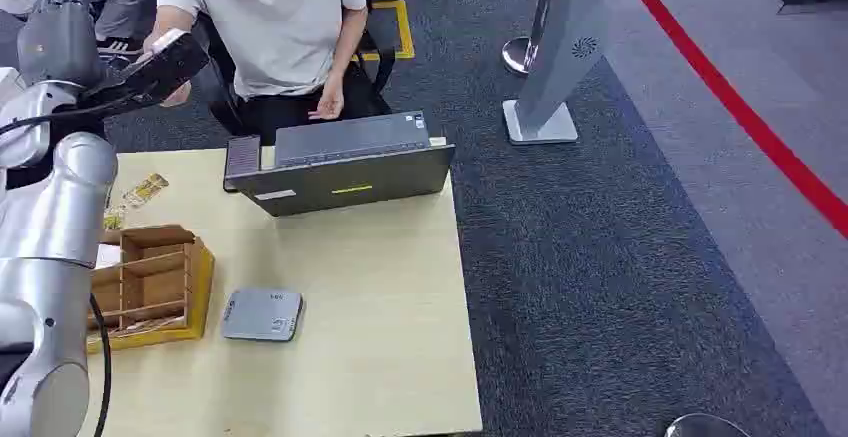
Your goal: Pass the card to the sensor for recognition and then transmit it.
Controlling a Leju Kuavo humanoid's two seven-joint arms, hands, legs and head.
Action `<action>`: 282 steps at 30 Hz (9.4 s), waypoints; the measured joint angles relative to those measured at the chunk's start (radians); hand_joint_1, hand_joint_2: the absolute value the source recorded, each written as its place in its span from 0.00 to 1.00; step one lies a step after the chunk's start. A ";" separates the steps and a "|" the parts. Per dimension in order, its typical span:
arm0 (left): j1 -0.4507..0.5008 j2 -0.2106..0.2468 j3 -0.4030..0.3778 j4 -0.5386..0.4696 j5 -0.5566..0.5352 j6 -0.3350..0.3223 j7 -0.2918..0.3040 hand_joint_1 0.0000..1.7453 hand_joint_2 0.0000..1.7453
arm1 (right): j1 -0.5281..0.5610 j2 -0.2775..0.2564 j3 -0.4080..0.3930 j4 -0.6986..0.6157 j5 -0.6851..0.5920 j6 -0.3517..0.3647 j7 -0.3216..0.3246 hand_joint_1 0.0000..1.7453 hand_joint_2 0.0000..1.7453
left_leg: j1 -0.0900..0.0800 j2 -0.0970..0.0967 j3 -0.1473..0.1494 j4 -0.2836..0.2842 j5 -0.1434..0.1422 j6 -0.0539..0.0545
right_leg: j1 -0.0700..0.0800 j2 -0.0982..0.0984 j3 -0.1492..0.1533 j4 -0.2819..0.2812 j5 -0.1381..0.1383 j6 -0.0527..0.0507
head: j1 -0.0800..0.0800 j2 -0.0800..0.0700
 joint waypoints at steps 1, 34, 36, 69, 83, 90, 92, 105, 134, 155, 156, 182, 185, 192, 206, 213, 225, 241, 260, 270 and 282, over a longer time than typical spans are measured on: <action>0.000 0.000 0.000 0.003 0.003 0.000 0.000 0.00 1.00 | 0.000 0.000 0.000 0.000 0.004 0.000 0.000 0.00 1.00 | 0.000 0.000 0.000 0.000 0.000 0.000 | 0.000 0.000 0.000 0.000 0.000 0.000 | 0.000 0.000; 0.001 -0.024 -0.008 0.061 0.055 0.033 -0.034 1.00 1.00 | 0.001 -0.008 0.024 0.000 0.050 0.014 0.013 0.00 1.00 | 0.000 0.000 0.000 0.000 0.000 0.000 | 0.000 0.000 0.000 0.000 0.000 0.000 | 0.000 0.000; 0.001 -0.026 -0.008 0.063 0.058 0.039 -0.034 1.00 1.00 | 0.001 -0.009 0.026 0.000 0.054 0.016 0.019 0.00 1.00 | 0.000 0.000 0.000 0.000 0.000 0.000 | 0.000 0.000 0.000 0.000 0.000 0.000 | 0.000 0.000; 0.796 0.016 -0.175 -0.784 0.031 0.303 -0.168 1.00 1.00 | 0.014 -0.011 0.007 0.000 0.005 -0.013 0.071 0.00 1.00 | -0.001 0.001 0.001 -0.001 -0.006 0.001 | -0.001 0.000 0.001 0.000 -0.005 0.001 | -0.001 0.000; 0.984 0.038 -0.198 -0.900 0.020 0.330 -0.188 1.00 1.00 | 0.017 -0.011 -0.012 0.000 -0.009 -0.019 0.073 0.00 1.00 | -0.001 0.000 0.000 -0.001 -0.007 0.001 | -0.001 -0.001 0.001 0.000 -0.006 0.002 | 0.001 0.000; 0.991 0.042 -0.198 -0.908 0.020 0.330 -0.189 1.00 1.00 | 0.017 -0.011 -0.015 0.000 -0.009 -0.019 0.073 0.00 1.00 | -0.001 0.000 0.000 -0.001 -0.007 0.001 | -0.001 -0.001 0.001 0.000 -0.006 0.002 | 0.001 0.000; 0.991 0.042 -0.198 -0.911 0.020 0.330 -0.189 1.00 1.00 | 0.017 -0.011 -0.016 0.000 -0.009 -0.019 0.073 0.00 1.00 | -0.001 0.000 0.000 -0.001 -0.007 0.001 | -0.001 -0.001 0.001 0.000 -0.006 0.002 | 0.001 0.000; 0.927 0.023 -0.171 -0.729 0.043 0.185 -0.108 1.00 1.00 | 0.017 -0.013 -0.015 0.000 0.027 0.004 0.063 0.00 1.00 | -0.001 0.000 0.001 -0.001 -0.006 0.001 | -0.001 -0.001 0.001 0.000 -0.006 0.003 | 0.001 0.000; 0.825 -0.058 -0.181 -0.438 -0.022 0.060 -0.024 1.00 1.00 | 0.017 -0.020 0.001 0.000 0.050 0.016 0.060 0.00 1.00 | -0.001 0.000 0.001 0.000 -0.007 0.001 | -0.001 -0.001 0.001 0.000 -0.006 0.003 | 0.001 0.000; 0.789 -0.021 -0.245 -0.377 0.006 -0.048 -0.006 1.00 1.00 | 0.017 -0.021 0.015 0.000 0.066 0.019 0.063 0.00 1.00 | -0.001 0.000 0.001 0.000 -0.007 0.001 | -0.001 -0.001 0.001 0.000 -0.006 0.003 | 0.001 0.000; 0.786 -0.018 -0.250 -0.372 0.007 -0.052 -0.006 1.00 1.00 | 0.017 -0.021 0.015 0.000 0.066 0.019 0.066 0.00 1.00 | -0.001 0.000 0.001 0.000 -0.007 0.001 | -0.001 -0.001 0.001 0.000 -0.006 0.003 | 0.001 0.000; 1.002 0.143 -0.277 -0.644 0.008 -0.002 -0.022 1.00 1.00 | 0.025 -0.026 0.015 0.000 0.032 0.018 0.074 0.00 1.00 | -0.001 0.000 0.001 -0.001 -0.008 0.001 | -0.001 -0.001 0.002 0.000 -0.009 0.001 | 0.001 0.000; 1.006 0.147 -0.277 -0.649 0.008 -0.003 -0.022 1.00 1.00 | 0.025 -0.026 0.015 0.000 0.035 0.018 0.074 0.00 1.00 | 0.000 0.000 0.001 -0.001 -0.008 0.001 | 0.000 -0.001 0.002 0.000 -0.009 0.001 | 0.001 0.000; 1.002 0.147 -0.276 -0.647 0.009 -0.011 -0.022 1.00 1.00 | 0.024 -0.026 0.016 0.000 0.049 0.019 0.074 0.00 1.00 | 0.000 0.000 0.001 -0.001 -0.008 0.001 | 0.000 -0.001 0.002 0.000 -0.009 0.001 | 0.001 0.000; 0.908 0.130 -0.276 -0.521 0.037 -0.074 -0.022 1.00 1.00 | 0.023 -0.027 0.034 0.000 0.080 0.034 0.071 0.00 1.00 | 0.000 0.000 0.001 -0.001 -0.008 0.001 | 0.000 -0.001 0.002 0.000 -0.009 0.001 | 0.001 0.000; 0.873 0.117 -0.276 -0.465 0.045 -0.080 -0.035 1.00 1.00 | 0.024 -0.029 0.045 0.000 0.085 0.034 0.071 0.00 1.00 | -0.001 0.000 0.003 -0.001 -0.008 0.001 | -0.001 -0.001 0.003 0.000 -0.009 0.001 | 0.001 0.000; 0.829 0.018 -0.276 -0.578 -0.108 0.353 -0.068 1.00 1.00 | 0.021 -0.029 0.058 0.000 0.097 0.042 0.068 0.00 1.00 | -0.001 -0.003 0.001 0.000 -0.008 0.001 | -0.001 -0.004 0.004 0.000 -0.008 0.002 | 0.003 0.000; 0.755 -0.063 -0.235 -0.685 -0.229 0.588 -0.100 1.00 1.00 | 0.017 -0.029 0.111 0.000 0.101 0.054 0.061 0.00 1.00 | -0.001 -0.002 0.002 0.000 -0.008 0.002 | -0.001 -0.003 0.004 0.000 -0.008 0.001 | 0.002 0.000; 0.286 -0.107 0.109 -0.158 -0.332 0.594 -0.129 1.00 1.00 | -0.016 -0.030 0.271 0.000 0.101 0.090 0.075 0.00 1.00 | -0.001 -0.002 0.002 0.000 -0.005 0.001 | -0.001 -0.002 0.003 0.001 -0.006 0.000 | 0.000 0.000; 0.251 -0.116 0.126 -0.076 -0.333 0.595 -0.130 0.00 1.00 | -0.018 -0.030 0.280 0.001 0.101 0.089 0.074 0.00 1.00 | -0.001 -0.002 0.002 0.000 -0.005 0.001 | -0.001 -0.002 0.003 0.001 -0.006 0.000 | 0.000 0.000; 0.250 -0.121 0.126 -0.031 -0.319 0.595 -0.134 0.00 1.00 | -0.017 -0.030 0.280 0.002 0.101 0.089 0.074 0.00 1.00 | -0.001 -0.002 0.002 0.000 -0.005 0.001 | -0.001 -0.002 0.003 0.001 -0.006 0.000 | 0.000 0.000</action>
